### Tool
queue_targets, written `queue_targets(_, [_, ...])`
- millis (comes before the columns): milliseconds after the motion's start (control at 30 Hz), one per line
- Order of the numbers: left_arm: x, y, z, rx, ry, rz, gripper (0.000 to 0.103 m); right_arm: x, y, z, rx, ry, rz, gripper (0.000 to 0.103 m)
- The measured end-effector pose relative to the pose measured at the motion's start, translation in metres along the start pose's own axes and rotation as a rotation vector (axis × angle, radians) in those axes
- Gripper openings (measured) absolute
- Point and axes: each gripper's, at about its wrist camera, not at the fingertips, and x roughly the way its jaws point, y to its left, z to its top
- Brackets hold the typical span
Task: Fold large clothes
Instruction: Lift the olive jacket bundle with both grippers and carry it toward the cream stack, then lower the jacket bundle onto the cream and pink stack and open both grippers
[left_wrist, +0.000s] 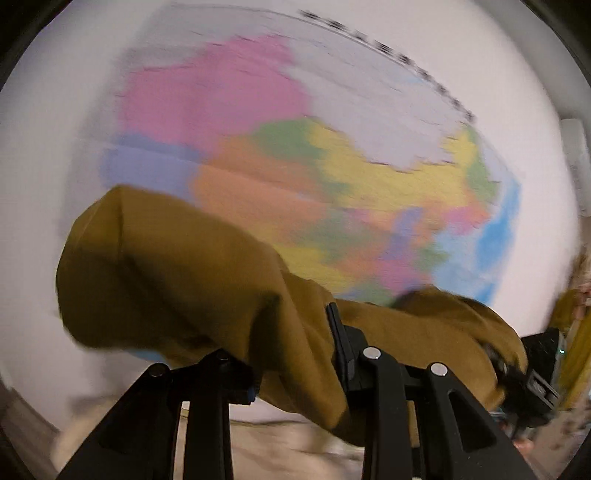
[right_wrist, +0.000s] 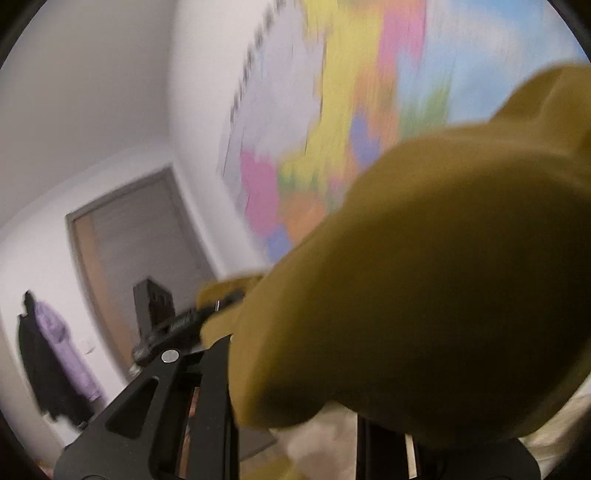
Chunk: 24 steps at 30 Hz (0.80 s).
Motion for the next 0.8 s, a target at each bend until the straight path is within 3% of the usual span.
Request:
queue_targets(67, [0.005,0.042,-0.030,-0.012,0.028,0.072,0.033,0.048,-0.021,-0.046,0.050,0.147,-0.003,0.020])
queue_targets(167, [0.029,0.114,-0.106,-0.116,0.215,0.200,0.033,0.104,-0.058,-0.132,0.153,0.403,-0.068,0.020])
queue_targets(200, [0.042,0.139,-0.142,-0.163,0.337,0.255,0.033,0.116,-0.072,-0.161,0.200,0.482,-0.091,0.021])
queue_targets(267, [0.045,0.156,-0.174,-0.202,0.394,0.275,0.037,0.120,-0.085,-0.194,0.257,0.537,-0.086,0.023])
queue_targets(333, [0.035,0.163,-0.189,-0.228,0.396,0.274,0.043,0.112,-0.087,-0.200,0.275,0.532,-0.080,0.031])
queue_targets(400, [0.028,0.167,-0.188,-0.254,0.404,0.266,0.046,0.097,-0.083,-0.195,0.273,0.532,-0.073,0.053])
queue_targets(500, [0.020,0.174,-0.187,-0.265,0.415,0.272,0.059,0.062,-0.075,-0.181,0.234,0.537,-0.093,0.075])
queue_targets(600, [0.014,0.170,-0.184,-0.253,0.418,0.261,0.068,0.014,-0.074,-0.168,0.157,0.521,-0.212,0.076])
queue_targets(700, [0.015,0.162,-0.181,-0.247,0.419,0.267,0.075,-0.022,-0.093,-0.139,0.142,0.425,-0.376,0.078])
queue_targets(800, [0.021,0.156,-0.180,-0.226,0.426,0.296,0.075,-0.029,-0.121,-0.117,0.241,0.364,-0.390,0.090])
